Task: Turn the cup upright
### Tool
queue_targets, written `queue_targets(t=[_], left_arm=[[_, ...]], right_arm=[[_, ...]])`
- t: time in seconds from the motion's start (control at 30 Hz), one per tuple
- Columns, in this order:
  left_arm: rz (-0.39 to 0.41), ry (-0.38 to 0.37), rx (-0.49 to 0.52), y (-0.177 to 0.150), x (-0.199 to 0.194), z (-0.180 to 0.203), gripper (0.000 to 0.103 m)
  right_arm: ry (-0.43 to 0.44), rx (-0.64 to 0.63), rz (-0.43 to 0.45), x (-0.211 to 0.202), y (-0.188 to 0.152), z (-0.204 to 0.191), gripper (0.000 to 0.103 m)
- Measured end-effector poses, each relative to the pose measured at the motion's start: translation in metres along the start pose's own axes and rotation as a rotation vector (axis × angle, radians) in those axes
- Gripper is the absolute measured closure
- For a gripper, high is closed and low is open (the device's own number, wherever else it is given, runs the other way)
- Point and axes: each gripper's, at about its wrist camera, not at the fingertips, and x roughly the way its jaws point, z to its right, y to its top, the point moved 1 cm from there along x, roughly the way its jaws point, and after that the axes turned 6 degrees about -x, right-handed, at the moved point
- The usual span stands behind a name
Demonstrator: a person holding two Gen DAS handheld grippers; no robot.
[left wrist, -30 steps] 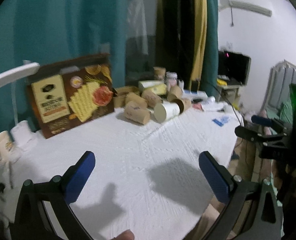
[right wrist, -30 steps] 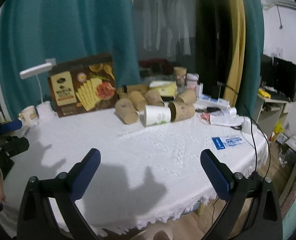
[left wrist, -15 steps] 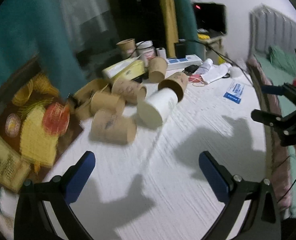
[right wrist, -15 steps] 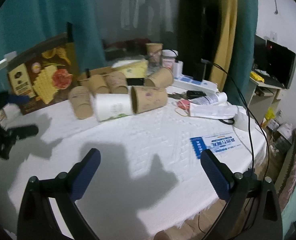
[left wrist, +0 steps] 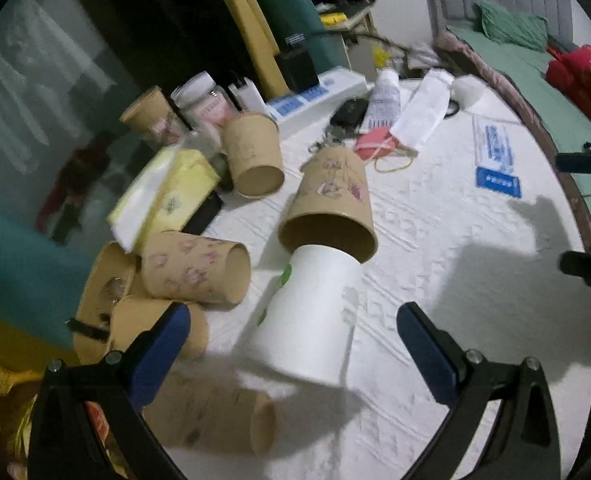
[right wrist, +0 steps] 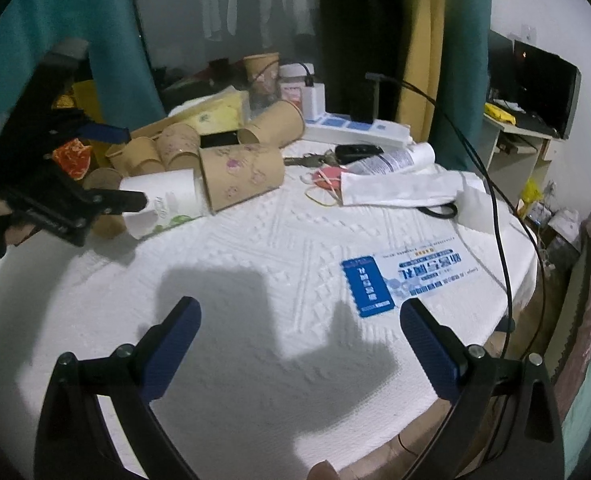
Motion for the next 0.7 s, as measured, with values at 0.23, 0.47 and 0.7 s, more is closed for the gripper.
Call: queue_targets(t=[0.23,0.47,0.7], left_arm=[[-0.133,-0.007,0.08,-0.005,0.043,0.006,0.027],[-0.124,-0.028,0.068,-0.011,0.032,0.01,0.036],[-0.033,0.005,0.101,-0.032,-0.049,0.029,0.036]], right_arm=[[0.022,0.014,-0.012,0.001,-0.005,-0.001,0.004],[0.026,0.015,0.01,-0.019,-0.006,-0.011,0.004],[0.035,0.004,0.055,-0.055,-0.012,-0.033,0.004]])
